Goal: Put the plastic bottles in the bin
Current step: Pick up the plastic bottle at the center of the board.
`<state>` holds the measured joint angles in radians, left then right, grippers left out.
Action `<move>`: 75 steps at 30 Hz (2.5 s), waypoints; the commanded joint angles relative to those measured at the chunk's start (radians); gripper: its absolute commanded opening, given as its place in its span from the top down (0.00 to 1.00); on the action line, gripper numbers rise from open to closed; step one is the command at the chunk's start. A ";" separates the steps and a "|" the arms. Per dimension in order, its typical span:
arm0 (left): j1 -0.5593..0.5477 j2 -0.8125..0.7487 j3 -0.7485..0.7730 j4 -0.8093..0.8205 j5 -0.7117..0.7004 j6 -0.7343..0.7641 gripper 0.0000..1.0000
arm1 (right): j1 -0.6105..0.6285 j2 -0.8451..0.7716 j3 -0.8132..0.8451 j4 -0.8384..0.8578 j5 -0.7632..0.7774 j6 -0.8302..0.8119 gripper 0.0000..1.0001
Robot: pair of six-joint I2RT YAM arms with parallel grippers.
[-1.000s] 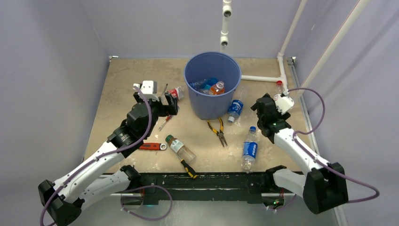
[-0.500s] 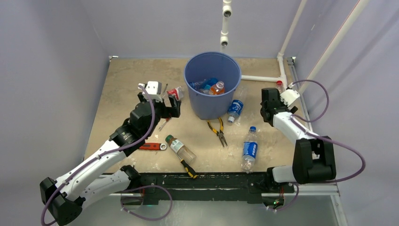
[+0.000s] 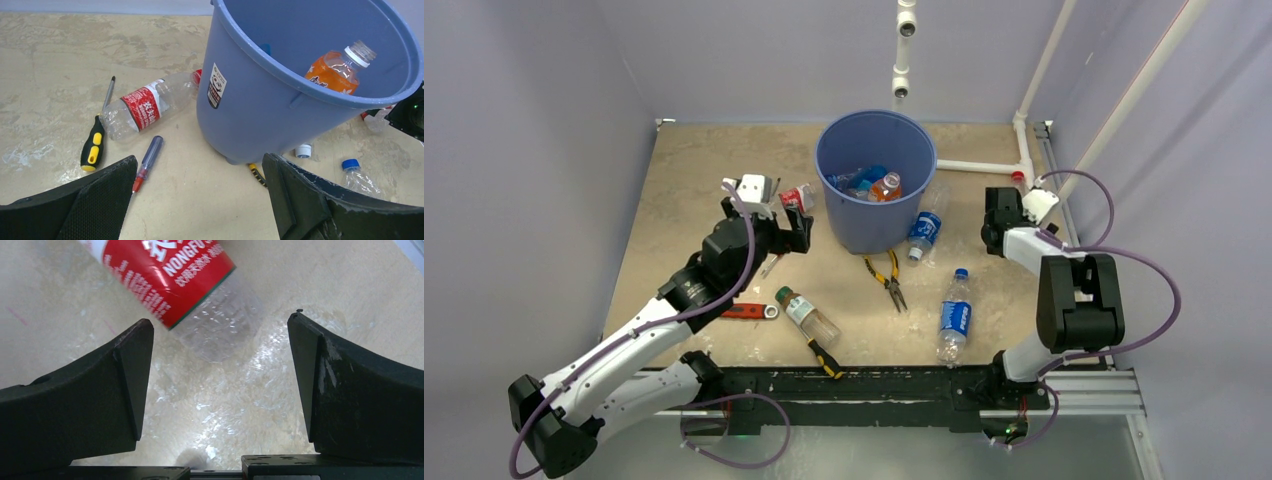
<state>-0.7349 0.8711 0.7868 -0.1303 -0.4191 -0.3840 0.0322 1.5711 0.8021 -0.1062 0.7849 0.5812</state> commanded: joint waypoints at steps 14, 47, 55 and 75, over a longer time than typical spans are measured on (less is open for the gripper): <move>-0.034 -0.006 0.021 0.001 -0.012 0.003 0.04 | -0.006 0.090 0.064 0.163 -0.164 -0.128 0.14; -0.037 0.005 0.023 -0.001 0.000 0.000 0.05 | -0.006 -0.033 0.041 0.197 -0.256 -0.073 0.56; -0.037 -0.015 0.022 0.001 -0.010 0.000 0.05 | 0.136 -0.332 0.043 0.165 -0.249 -0.043 0.59; -0.045 -0.353 -0.108 0.356 0.024 0.112 0.01 | 0.417 -1.018 -0.119 0.492 -1.027 -0.133 0.61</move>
<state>-0.7746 0.5205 0.6659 0.0559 -0.5041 -0.3206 0.4408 0.5983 0.7513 0.2169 0.1551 0.4706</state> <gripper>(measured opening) 0.978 0.552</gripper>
